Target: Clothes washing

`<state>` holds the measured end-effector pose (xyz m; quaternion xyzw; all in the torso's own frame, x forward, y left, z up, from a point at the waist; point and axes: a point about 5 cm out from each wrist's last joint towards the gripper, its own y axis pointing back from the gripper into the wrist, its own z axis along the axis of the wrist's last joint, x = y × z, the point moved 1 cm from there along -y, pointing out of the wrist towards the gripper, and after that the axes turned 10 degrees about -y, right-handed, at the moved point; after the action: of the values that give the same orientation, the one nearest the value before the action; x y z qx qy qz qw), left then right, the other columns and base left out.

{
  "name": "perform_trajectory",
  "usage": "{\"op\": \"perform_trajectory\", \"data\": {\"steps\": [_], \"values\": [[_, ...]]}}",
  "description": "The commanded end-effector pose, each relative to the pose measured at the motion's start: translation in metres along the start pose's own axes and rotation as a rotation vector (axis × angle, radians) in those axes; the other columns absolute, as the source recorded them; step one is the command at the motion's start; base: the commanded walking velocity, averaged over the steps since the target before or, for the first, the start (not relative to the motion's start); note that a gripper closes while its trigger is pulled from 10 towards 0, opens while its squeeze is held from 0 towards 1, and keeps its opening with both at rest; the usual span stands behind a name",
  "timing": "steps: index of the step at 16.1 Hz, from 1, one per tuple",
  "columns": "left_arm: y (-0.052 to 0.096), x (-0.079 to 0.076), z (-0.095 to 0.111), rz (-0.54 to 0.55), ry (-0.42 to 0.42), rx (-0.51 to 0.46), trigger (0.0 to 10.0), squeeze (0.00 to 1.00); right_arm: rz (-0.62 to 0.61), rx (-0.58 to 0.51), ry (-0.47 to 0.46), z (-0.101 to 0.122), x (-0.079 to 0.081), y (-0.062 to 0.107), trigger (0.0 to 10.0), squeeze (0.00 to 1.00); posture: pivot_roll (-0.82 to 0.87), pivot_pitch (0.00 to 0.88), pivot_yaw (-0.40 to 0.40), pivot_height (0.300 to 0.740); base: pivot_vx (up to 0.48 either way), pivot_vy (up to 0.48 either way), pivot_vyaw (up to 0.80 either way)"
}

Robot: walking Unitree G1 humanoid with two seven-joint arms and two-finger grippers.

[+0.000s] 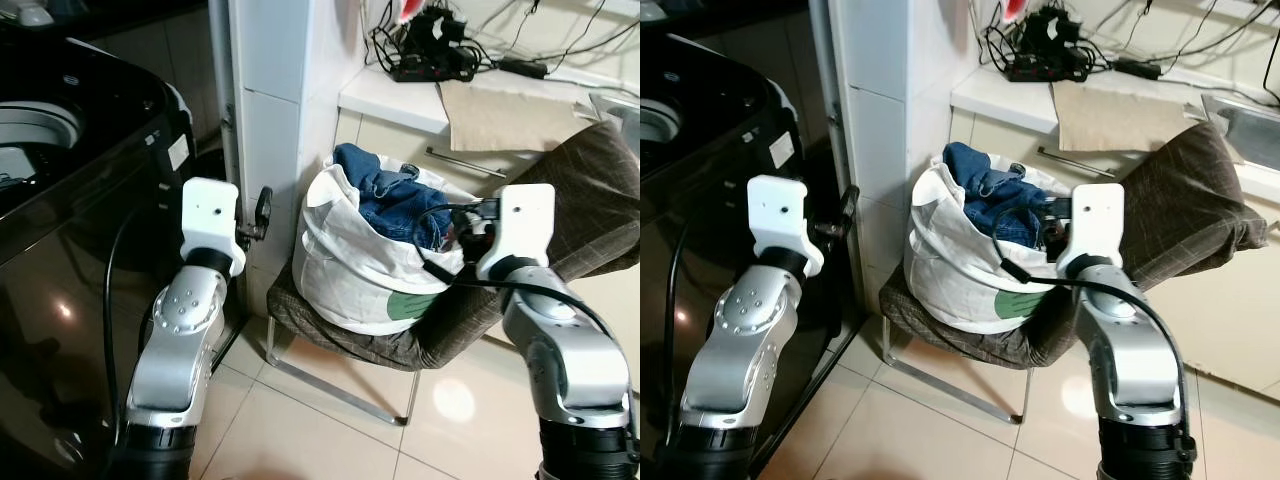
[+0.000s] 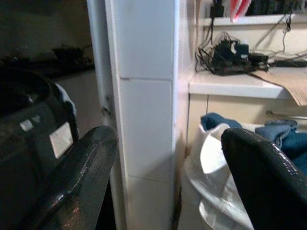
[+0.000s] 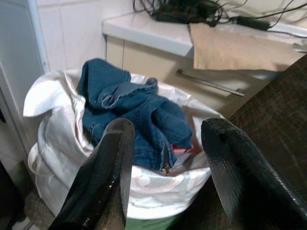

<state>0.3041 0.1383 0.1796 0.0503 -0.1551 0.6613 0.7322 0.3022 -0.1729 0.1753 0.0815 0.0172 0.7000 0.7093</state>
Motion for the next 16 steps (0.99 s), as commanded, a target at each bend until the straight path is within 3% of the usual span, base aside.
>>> {"op": "perform_trajectory", "data": {"steps": [1,5,8,9,13,16], "values": [[0.0,-0.003,0.005,-0.019,0.008,-0.015,10.0,0.0,-0.003,0.007,0.012,0.0,0.0,-0.002,10.0,0.0,-0.04,0.0,-0.073,0.74,0.0,0.0,0.0],[-0.009,0.005,0.008,-0.029,0.039,-0.031,10.0,0.0,0.051,-0.057,-0.027,0.01,0.018,-0.001,10.0,0.0,-0.04,0.0,-0.108,0.74,0.0,0.0,0.0],[-0.001,0.006,0.003,-0.054,0.038,0.0,10.0,0.0,0.064,-0.073,-0.1,0.005,0.03,0.003,10.0,0.0,-0.02,0.0,-0.1,0.74,0.0,0.0,0.0],[0.006,0.004,-0.003,-0.062,0.047,0.023,10.0,0.0,0.095,-0.059,-0.108,0.0,0.033,0.006,10.0,0.0,-0.02,0.0,-0.133,0.74,0.0,0.0,0.0],[0.019,0.0,-0.008,-0.064,0.032,0.041,10.0,0.0,0.132,-0.058,-0.08,-0.003,0.033,0.007,10.0,0.0,-0.01,0.0,-0.14,0.74,0.0,0.0,0.0],[0.019,-0.001,-0.008,-0.083,0.023,0.042,10.0,0.0,0.124,-0.066,-0.07,-0.003,0.032,0.006,10.0,0.0,-0.02,0.0,-0.126,0.74,0.0,0.0,0.75]]}}
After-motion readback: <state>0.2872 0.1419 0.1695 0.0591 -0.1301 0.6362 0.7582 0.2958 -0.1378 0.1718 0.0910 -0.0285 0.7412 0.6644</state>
